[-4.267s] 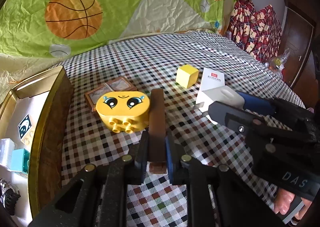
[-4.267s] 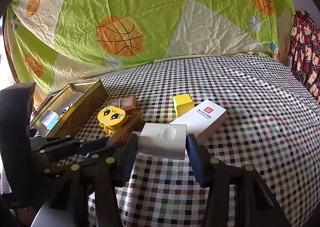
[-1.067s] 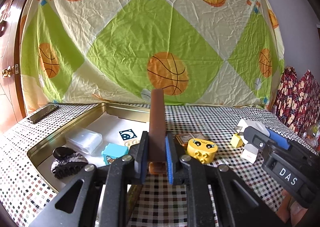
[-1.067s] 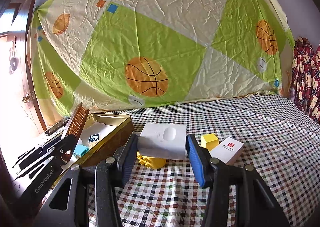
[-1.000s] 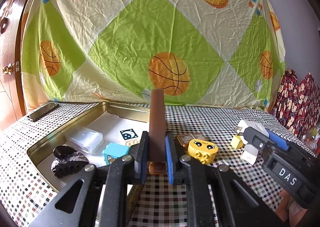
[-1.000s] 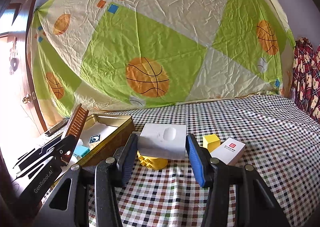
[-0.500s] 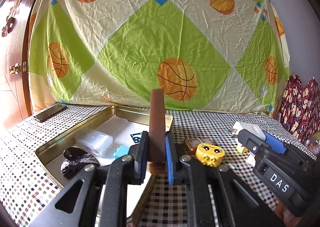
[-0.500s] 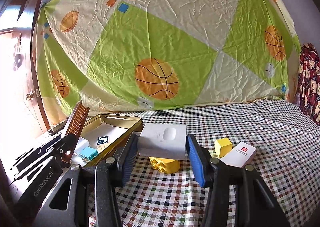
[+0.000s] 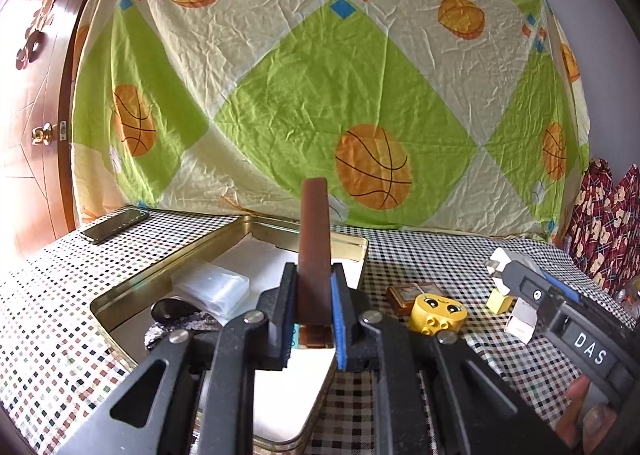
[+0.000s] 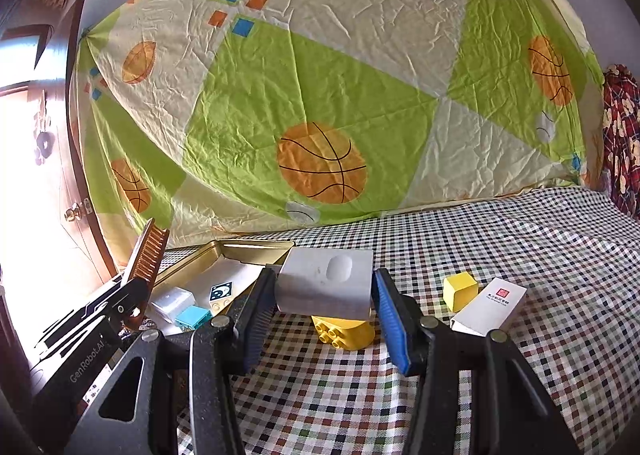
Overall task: Organize rigid objects
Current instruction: 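Carry the comb and the white block toward the gold tin with both tools, then lower the comb and white block into the tin and open both tools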
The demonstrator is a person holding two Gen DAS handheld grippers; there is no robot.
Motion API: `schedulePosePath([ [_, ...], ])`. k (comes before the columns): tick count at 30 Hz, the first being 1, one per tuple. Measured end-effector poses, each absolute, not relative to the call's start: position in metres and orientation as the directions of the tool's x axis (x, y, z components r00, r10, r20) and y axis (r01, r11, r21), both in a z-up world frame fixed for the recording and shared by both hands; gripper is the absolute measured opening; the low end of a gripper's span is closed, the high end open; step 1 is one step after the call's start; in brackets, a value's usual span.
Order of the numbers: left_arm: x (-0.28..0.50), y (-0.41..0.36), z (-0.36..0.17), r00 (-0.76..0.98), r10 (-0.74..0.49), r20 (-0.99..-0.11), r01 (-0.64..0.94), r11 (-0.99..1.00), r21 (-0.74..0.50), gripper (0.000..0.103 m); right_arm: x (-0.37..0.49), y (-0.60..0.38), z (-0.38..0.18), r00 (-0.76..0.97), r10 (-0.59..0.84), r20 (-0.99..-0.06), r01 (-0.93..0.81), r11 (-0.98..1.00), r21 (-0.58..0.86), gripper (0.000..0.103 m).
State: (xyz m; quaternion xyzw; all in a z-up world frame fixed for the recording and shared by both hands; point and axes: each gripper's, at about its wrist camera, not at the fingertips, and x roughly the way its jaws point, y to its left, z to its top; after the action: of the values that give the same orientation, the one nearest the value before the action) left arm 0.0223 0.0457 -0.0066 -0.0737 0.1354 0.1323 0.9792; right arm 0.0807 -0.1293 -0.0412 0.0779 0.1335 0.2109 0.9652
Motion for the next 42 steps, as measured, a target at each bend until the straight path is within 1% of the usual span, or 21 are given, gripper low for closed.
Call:
schedulePosePath([
  [4, 0.022, 0.05, -0.007, 0.926, 0.244, -0.288, -0.287, 0.951, -0.115, 0.014, 0.078, -0.126, -0.04, 0.881, 0.418, -0.221, -0.382, 0.905, 0.187, 0.052],
  [12, 0.019, 0.05, -0.006, 0.922, 0.27, -0.277, -0.303, 0.95, -0.082, 0.014, 0.069, -0.106, -0.039, 0.9, 0.377, -0.22, -0.372, 0.926, 0.067, 0.052],
  [21, 0.02, 0.058, -0.007, 0.918, 0.271, -0.29, -0.31, 0.946, -0.095, 0.014, 0.069, -0.109, -0.039, 0.903, 0.371, -0.216, -0.364, 0.929, 0.07, 0.052],
  [26, 0.017, 0.059, -0.007, 0.922, 0.271, -0.278, -0.308, 0.946, -0.101, 0.014, 0.068, -0.108, -0.038, 0.899, 0.383, -0.213, -0.375, 0.924, 0.077, 0.052],
  [35, 0.018, 0.064, -0.007, 0.924, 0.242, -0.295, -0.288, 0.95, -0.121, 0.014, 0.063, -0.084, -0.039, 0.884, 0.416, -0.215, -0.417, 0.908, 0.039, 0.052],
  [42, 0.015, 0.076, -0.004, 0.921, 0.251, -0.297, -0.3, 0.945, -0.129, 0.014, 0.062, -0.07, -0.039, 0.875, 0.431, -0.221, -0.437, 0.899, 0.024, 0.052],
])
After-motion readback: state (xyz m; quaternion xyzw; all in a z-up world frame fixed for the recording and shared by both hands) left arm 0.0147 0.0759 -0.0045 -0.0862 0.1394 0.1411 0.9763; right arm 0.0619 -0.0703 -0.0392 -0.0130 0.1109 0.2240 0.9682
